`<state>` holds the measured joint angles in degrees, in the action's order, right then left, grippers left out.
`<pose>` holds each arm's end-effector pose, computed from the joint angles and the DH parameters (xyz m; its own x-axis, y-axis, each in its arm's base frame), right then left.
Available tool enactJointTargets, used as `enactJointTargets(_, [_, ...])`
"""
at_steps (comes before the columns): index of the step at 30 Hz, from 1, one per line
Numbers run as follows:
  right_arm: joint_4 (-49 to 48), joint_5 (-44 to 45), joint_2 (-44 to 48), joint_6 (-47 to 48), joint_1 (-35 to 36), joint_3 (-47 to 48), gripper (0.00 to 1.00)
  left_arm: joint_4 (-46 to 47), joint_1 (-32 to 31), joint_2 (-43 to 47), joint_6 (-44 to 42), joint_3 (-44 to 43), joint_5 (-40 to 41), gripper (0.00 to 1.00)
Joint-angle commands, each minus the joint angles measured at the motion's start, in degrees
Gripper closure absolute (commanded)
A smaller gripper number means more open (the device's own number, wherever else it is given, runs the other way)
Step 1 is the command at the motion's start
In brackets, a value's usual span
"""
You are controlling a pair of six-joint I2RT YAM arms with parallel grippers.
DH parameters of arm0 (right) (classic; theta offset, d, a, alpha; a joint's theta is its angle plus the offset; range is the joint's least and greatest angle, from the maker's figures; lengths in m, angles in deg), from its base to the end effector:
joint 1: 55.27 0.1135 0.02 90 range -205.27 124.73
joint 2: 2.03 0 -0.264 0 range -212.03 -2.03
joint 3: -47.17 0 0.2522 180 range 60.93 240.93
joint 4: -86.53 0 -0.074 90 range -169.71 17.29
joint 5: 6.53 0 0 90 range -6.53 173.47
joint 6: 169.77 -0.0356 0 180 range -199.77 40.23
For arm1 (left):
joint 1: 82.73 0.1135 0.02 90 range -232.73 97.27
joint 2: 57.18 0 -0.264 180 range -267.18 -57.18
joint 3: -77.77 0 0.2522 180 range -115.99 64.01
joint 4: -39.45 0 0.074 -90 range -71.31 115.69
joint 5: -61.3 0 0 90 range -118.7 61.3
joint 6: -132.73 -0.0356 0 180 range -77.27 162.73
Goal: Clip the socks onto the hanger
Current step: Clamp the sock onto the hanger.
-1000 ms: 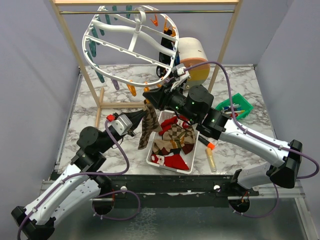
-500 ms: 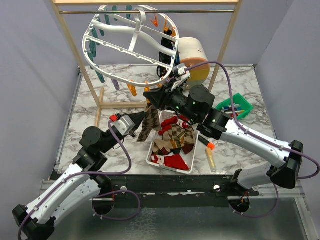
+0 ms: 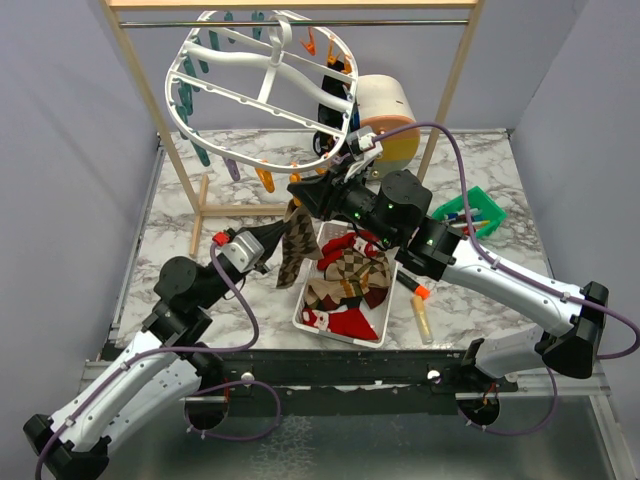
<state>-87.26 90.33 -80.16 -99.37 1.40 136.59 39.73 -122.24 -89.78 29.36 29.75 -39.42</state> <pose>0.1804 0.2666 0.4309 -0.2105 0.2860 -0.9348 -0.7362 0.5827 0.3441 0.1081 -0.0978 0.3523 0.3796 -0.0185 -0.9250 0.6943 0.6665 0.2716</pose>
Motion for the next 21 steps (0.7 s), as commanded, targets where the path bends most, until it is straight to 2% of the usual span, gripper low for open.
enactJointTargets(1, [-0.2, 3.0, 1.1, 0.1, -0.2, -0.3, 1.00, 1.0, -0.2, 1.5, -0.1, -0.4, 1.5, 1.00])
enactJointTargets(21, [-0.3, 3.0, 0.2, 0.1, -0.2, 0.7, 0.99, -2.2, -0.2, 3.4, 0.5, 1.0, 0.9, 1.00])
